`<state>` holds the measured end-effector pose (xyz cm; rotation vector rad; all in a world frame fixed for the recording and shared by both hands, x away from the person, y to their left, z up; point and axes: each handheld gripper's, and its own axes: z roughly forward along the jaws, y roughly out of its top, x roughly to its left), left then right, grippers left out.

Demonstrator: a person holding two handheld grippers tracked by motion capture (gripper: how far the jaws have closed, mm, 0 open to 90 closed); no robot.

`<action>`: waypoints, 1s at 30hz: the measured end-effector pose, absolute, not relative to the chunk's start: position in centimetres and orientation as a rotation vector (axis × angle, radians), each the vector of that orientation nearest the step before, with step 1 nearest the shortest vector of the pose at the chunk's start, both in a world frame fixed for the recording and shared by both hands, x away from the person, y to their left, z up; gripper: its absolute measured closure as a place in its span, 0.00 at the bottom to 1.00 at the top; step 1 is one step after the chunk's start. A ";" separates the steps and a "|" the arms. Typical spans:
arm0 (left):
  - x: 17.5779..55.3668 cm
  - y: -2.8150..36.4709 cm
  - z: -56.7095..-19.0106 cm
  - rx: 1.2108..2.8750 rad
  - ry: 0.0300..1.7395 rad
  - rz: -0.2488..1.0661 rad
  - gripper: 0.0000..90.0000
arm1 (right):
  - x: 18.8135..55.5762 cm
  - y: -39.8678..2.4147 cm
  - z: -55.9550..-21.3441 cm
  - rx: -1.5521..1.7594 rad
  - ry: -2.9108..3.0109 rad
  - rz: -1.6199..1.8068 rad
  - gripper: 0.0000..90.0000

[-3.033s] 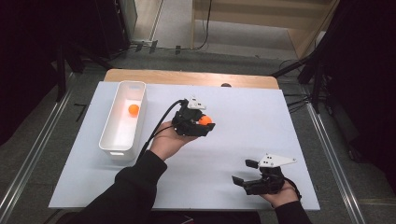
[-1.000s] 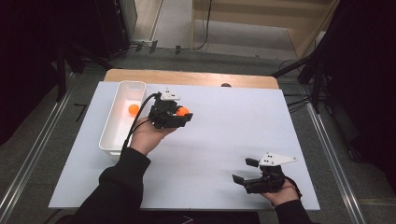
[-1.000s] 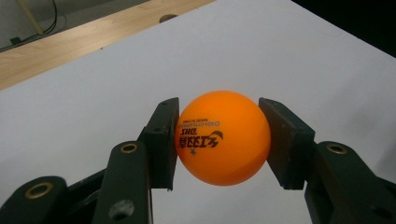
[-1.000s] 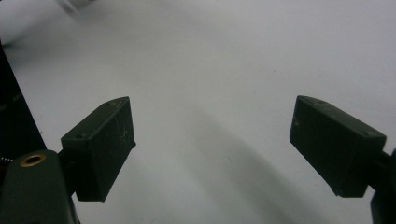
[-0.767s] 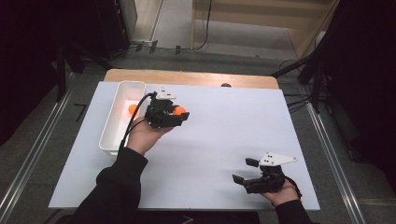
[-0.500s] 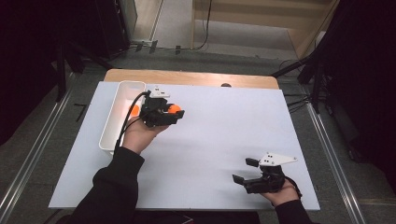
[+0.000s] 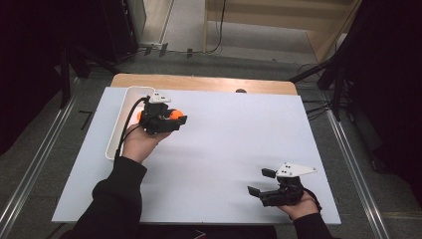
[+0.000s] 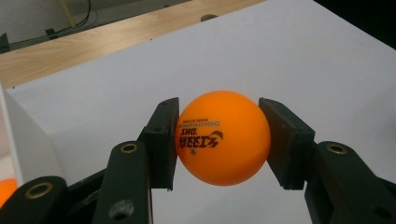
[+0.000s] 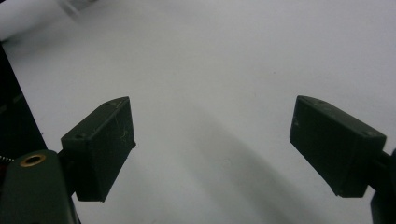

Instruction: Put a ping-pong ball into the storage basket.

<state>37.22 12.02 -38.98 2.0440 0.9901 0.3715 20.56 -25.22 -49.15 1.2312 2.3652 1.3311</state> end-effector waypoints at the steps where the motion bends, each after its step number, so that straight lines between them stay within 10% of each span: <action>1: 37.2 12.2 -38.9 2.046 0.990 0.371 0.56 | 20.6 -25.2 -49.2 1.228 2.367 1.329 0.14; 30: 36.8 14.9 -39.1 2.009 1.053 0.406 0.56 | 20.6 -25.2 -49.1 1.229 2.368 1.323 0.14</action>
